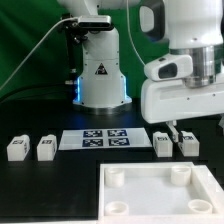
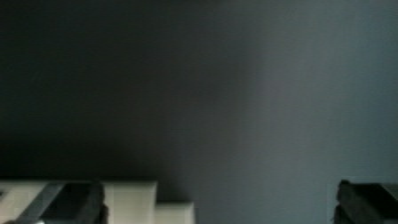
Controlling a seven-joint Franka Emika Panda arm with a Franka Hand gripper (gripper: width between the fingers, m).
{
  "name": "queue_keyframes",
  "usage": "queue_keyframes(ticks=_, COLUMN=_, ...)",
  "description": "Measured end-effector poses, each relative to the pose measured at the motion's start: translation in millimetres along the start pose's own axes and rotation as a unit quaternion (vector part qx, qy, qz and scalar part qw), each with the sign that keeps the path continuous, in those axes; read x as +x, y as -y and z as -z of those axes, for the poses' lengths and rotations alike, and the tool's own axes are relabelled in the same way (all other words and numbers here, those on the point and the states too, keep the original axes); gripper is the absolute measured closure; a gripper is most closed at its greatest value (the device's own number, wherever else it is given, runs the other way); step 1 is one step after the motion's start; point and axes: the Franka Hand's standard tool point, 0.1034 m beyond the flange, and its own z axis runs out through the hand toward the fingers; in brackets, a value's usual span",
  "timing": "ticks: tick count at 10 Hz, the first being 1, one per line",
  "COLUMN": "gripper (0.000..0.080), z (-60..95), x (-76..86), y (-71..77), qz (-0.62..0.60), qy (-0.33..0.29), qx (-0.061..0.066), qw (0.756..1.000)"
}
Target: Assemble one leg
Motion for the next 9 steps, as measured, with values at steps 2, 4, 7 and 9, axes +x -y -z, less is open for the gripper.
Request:
queue_keyframes(ticks=2, gripper=0.0151, z=-0.8, x=-4.7, y=-2.9, qz=0.003, qy=0.029, qx=-0.004, qw=1.0)
queue_keyframes(ticks=4, gripper=0.0151, z=1.8, x=-7.2, y=-2.3, qz=-0.006, qy=0.14, qx=-0.015, qw=0.99)
queue_keyframes(ticks=7, gripper=0.0151, z=-5.2, x=-29.1, y=10.6, qz=-0.034, qy=0.327, qx=-0.038, qw=0.944)
queue_keyframes(ticks=9, gripper=0.0151, z=-9.7, x=-38.7, y=9.7, qz=-0.029, qy=0.395, qx=-0.043, qw=0.917)
